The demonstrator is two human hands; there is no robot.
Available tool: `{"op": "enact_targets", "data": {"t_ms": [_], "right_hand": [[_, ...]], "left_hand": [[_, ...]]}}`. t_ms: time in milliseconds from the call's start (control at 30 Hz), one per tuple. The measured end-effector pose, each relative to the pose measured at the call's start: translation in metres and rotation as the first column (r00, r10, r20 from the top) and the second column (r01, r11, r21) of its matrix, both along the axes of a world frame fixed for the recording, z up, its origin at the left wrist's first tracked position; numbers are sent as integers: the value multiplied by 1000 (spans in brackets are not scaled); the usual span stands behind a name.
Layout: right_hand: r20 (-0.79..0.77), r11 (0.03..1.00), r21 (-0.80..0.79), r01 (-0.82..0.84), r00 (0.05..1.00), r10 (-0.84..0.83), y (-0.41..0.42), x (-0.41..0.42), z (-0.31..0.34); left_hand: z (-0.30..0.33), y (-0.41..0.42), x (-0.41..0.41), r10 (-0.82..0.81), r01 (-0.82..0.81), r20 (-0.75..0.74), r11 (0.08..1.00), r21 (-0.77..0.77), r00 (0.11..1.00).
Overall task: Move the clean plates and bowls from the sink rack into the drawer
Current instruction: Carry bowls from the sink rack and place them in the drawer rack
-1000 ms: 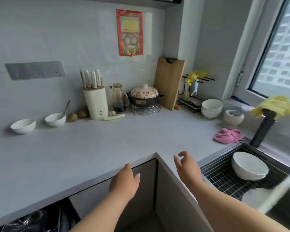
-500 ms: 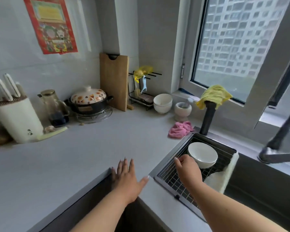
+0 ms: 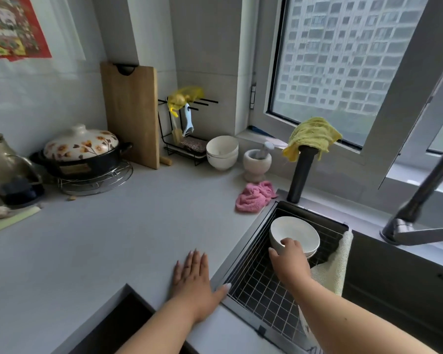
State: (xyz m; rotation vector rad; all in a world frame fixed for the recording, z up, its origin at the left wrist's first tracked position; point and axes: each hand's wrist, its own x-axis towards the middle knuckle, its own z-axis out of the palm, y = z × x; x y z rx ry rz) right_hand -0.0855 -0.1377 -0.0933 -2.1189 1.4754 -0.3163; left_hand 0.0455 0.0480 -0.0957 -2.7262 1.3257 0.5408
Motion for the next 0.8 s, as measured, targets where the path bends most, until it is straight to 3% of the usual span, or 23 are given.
{"op": "enact_targets", "data": {"t_ms": [267,500,800], "right_hand": [[-105,995,96,-12,994,22,-22,9,-22],[-198,995,42,86,977,-76,-42,14,-26],[15,978,-62,200,980,-199,-49,5,-22]], "left_hand": [[-8,-23,12,-46,46,18,999,16,999],[-11,-33,15,-71,71,34,997,5,997],[-10,-35,19,-69,69,21,998,8,997]]}}
